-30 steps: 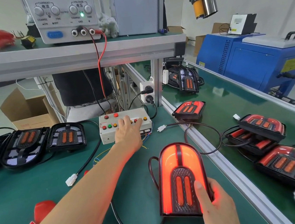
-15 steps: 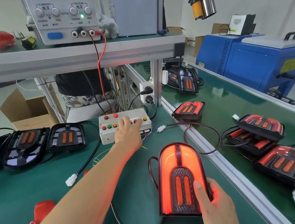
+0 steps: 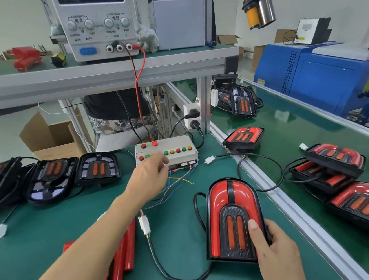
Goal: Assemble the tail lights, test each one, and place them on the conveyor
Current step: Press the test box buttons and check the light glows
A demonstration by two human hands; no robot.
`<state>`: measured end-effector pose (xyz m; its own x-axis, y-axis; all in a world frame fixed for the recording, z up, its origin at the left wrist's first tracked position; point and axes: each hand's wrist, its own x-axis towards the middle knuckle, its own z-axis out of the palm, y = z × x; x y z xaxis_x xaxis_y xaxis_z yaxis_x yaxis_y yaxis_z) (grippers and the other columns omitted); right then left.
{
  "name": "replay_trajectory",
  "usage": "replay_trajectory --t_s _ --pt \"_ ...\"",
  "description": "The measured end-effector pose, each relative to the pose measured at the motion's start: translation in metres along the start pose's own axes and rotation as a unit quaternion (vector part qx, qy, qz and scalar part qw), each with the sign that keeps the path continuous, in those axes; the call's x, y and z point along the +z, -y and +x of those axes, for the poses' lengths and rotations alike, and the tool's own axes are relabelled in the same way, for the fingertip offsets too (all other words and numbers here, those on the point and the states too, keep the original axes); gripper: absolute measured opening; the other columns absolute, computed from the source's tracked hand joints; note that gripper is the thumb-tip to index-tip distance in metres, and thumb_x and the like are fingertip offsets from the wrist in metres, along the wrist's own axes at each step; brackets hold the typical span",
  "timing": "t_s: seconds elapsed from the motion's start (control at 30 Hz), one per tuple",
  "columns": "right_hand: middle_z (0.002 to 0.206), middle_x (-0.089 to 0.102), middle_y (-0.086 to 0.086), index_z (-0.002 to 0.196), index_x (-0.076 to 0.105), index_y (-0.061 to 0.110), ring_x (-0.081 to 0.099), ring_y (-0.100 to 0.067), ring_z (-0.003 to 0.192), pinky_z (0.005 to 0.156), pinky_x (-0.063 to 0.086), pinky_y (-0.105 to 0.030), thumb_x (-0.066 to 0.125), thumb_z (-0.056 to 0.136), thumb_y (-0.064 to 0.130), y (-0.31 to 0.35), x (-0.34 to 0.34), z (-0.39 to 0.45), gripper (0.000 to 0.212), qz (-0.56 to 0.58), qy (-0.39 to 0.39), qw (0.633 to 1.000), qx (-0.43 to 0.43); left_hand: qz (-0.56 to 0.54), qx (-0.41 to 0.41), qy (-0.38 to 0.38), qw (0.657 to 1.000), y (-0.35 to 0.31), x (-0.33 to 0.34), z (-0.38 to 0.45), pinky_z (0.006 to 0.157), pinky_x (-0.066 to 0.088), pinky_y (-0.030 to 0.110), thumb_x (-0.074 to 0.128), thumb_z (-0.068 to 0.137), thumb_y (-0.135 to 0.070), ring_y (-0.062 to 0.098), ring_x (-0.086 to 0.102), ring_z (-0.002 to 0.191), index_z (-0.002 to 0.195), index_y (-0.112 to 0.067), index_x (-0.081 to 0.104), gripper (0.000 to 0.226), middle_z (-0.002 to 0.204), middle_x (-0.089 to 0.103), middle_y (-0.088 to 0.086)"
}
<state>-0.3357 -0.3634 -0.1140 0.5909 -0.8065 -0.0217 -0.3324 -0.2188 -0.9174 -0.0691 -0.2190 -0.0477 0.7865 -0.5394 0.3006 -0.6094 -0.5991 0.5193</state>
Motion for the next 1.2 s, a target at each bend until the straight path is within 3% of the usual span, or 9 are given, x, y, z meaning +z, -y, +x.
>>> replay_trajectory --t_s 0.17,0.3,0.4,0.53,0.77,0.87,1.0,1.1,1.2 --pt "0.079 0.075 0.015 0.094 0.068 0.035 0.068 -0.002 0.077 0.066 0.05 -0.024 0.052 0.088 0.066 -0.001 -0.003 0.0 0.036 -0.022 -0.005 1.0 -0.016 0.025 0.013 -0.005 1.0 0.015 -0.035 -0.056 0.059 0.039 0.025 0.061 0.091 -0.014 0.005 0.052 0.055 0.077 -0.02 0.062 0.015 0.055 0.054 -0.013" --pt "0.074 0.072 0.017 0.085 0.066 0.034 0.065 -0.001 0.074 0.06 0.043 -0.018 0.053 0.092 0.063 0.003 -0.003 -0.001 0.032 -0.039 -0.012 0.999 -0.022 0.114 0.069 0.1 0.986 0.024 -0.052 -0.085 0.087 0.046 0.035 0.055 0.093 -0.012 0.014 0.057 0.102 0.106 -0.026 0.071 0.025 0.101 0.063 -0.016" --pt "0.072 0.067 0.02 0.086 0.064 0.033 0.06 0.001 0.073 0.06 0.039 -0.017 0.052 0.094 0.061 0.005 -0.002 -0.003 0.031 -0.058 -0.035 0.997 -0.031 0.22 0.096 0.186 0.953 0.03 -0.056 -0.091 0.115 0.027 0.043 0.047 0.092 -0.009 0.011 0.035 0.132 0.133 -0.038 0.059 0.051 0.137 0.05 -0.023" --pt "0.081 0.06 0.025 0.098 0.063 0.033 0.056 -0.009 0.077 0.072 0.039 -0.031 0.052 0.096 0.057 0.005 -0.002 -0.003 0.027 -0.072 -0.05 0.996 -0.025 0.266 0.124 0.189 0.937 0.031 -0.057 -0.093 0.124 0.005 0.056 0.056 0.093 -0.016 0.011 0.032 0.135 0.13 -0.035 0.058 0.041 0.13 0.054 -0.019" --pt "0.115 0.055 -0.008 0.125 0.068 0.015 0.056 -0.031 0.102 0.091 0.046 -0.045 0.045 0.096 0.062 0.017 -0.004 -0.008 0.06 -0.178 -0.1 0.979 -0.019 0.172 0.173 0.171 0.954 0.031 -0.064 -0.084 0.1 0.038 0.03 0.065 0.088 -0.014 0.02 0.052 0.112 0.11 -0.02 0.071 0.024 0.106 0.064 -0.004" --pt "0.108 0.06 -0.011 0.112 0.075 0.008 0.055 -0.031 0.101 0.087 0.046 -0.04 0.048 0.086 0.054 0.032 0.009 -0.034 0.059 -0.158 -0.17 0.955 -0.184 0.146 0.18 0.197 0.953 0.027 -0.066 -0.082 0.098 0.041 0.031 0.068 0.089 -0.018 0.018 0.052 0.111 0.111 -0.022 0.072 0.023 0.107 0.065 -0.004" --pt "0.099 0.066 -0.001 0.106 0.075 0.011 0.064 -0.023 0.093 0.086 0.048 -0.032 0.058 0.093 0.041 0.061 0.057 -0.059 0.037 -0.14 -0.005 0.931 -0.338 0.101 0.183 0.213 0.955 0.019 -0.066 -0.077 0.101 0.039 0.03 0.068 0.093 -0.022 0.014 0.05 0.115 0.112 -0.023 0.071 0.02 0.109 0.064 -0.006" --pt "0.112 0.062 0.006 0.126 0.061 0.024 0.061 -0.018 0.106 0.089 0.048 -0.031 0.054 0.1 0.045 0.081 0.09 -0.058 0.034 -0.211 0.09 0.921 -0.314 0.084 0.188 0.213 0.955 0.013 -0.065 -0.074 0.102 0.039 0.029 0.066 0.095 -0.024 0.013 0.049 0.113 0.113 -0.022 0.071 0.018 0.11 0.064 -0.004" --pt "0.113 0.064 0.007 0.12 0.052 0.03 0.062 -0.021 0.105 0.082 0.045 -0.036 0.044 0.103 0.047 0.097 0.109 -0.047 0.025 -0.251 0.129 0.929 -0.241 0.088 0.194 0.218 0.952 0.013 -0.063 -0.073 0.103 0.039 0.03 0.065 0.097 -0.024 0.014 0.05 0.114 0.116 -0.021 0.071 0.02 0.111 0.064 -0.003"
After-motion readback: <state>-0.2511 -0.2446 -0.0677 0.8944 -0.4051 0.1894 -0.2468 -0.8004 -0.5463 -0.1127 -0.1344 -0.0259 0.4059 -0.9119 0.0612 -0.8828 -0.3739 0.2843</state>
